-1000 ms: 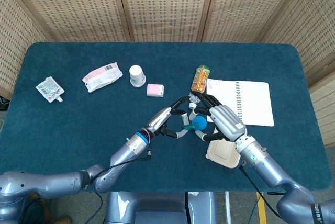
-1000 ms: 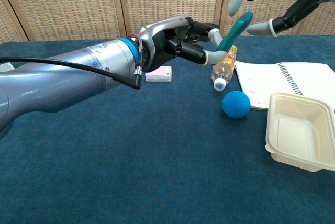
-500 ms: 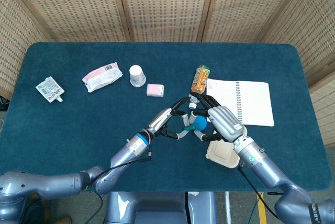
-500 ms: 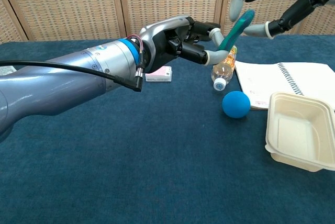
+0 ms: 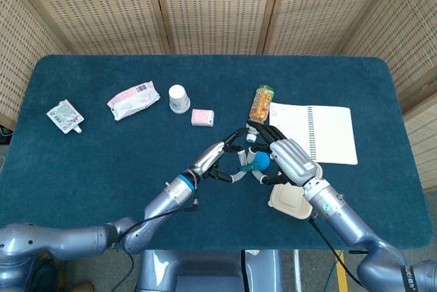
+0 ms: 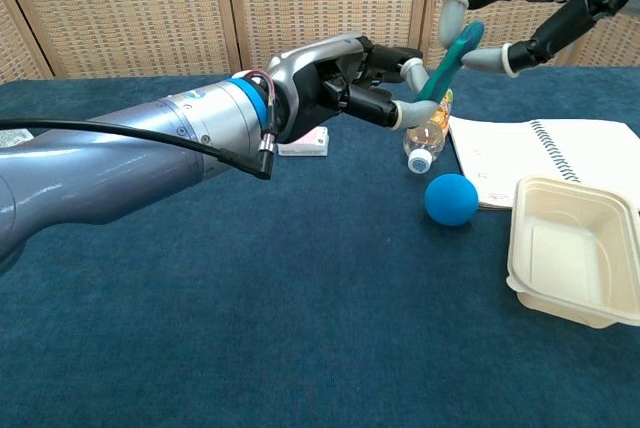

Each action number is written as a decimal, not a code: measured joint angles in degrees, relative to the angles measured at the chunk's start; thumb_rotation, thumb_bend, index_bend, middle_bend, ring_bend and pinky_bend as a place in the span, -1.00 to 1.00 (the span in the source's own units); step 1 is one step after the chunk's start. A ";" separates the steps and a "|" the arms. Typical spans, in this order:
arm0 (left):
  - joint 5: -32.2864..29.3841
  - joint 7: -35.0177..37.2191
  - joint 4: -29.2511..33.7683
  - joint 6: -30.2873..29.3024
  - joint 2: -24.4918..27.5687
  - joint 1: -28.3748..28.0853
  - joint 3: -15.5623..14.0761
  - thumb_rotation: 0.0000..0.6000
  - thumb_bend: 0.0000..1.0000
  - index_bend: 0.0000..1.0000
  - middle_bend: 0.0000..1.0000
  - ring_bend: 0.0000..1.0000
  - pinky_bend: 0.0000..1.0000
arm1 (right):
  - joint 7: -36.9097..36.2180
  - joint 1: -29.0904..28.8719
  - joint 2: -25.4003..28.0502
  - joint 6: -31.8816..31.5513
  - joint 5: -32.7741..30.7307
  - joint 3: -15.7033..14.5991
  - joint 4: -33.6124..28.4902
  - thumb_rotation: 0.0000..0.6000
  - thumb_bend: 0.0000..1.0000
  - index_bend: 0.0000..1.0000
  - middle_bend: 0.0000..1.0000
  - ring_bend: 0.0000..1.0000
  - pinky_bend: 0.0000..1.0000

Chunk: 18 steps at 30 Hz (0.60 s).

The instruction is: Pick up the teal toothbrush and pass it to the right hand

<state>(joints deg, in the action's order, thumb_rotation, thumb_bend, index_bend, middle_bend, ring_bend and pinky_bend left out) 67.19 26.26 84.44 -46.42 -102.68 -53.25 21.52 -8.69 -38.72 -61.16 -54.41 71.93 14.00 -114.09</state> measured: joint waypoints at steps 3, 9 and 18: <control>0.03 -0.06 0.00 -0.04 -0.07 -0.02 -0.08 1.00 0.51 0.34 -1.00 -1.00 -1.00 | 0.00 -0.01 -0.06 -0.07 0.12 -0.01 0.01 1.00 0.19 0.14 -1.00 -1.00 -1.00; -0.07 0.01 -0.05 -0.12 -0.15 -0.06 0.03 1.00 0.51 0.34 -1.00 -1.00 -1.00 | 0.80 -0.10 -0.04 -0.14 0.20 -0.10 0.03 1.00 0.33 0.24 -1.00 -1.00 -1.00; -0.14 0.09 0.47 -0.37 0.49 0.12 0.32 1.00 0.51 0.34 -1.00 -1.00 -1.00 | 3.91 0.17 -0.99 -2.13 2.21 -0.67 1.16 1.00 0.43 0.61 -1.00 -1.00 -1.00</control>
<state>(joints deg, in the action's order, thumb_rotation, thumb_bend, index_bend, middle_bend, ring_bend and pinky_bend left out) 67.04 26.35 84.91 -46.79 -102.19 -53.13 21.85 -4.78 -38.55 -62.15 -56.54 74.14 13.33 -112.93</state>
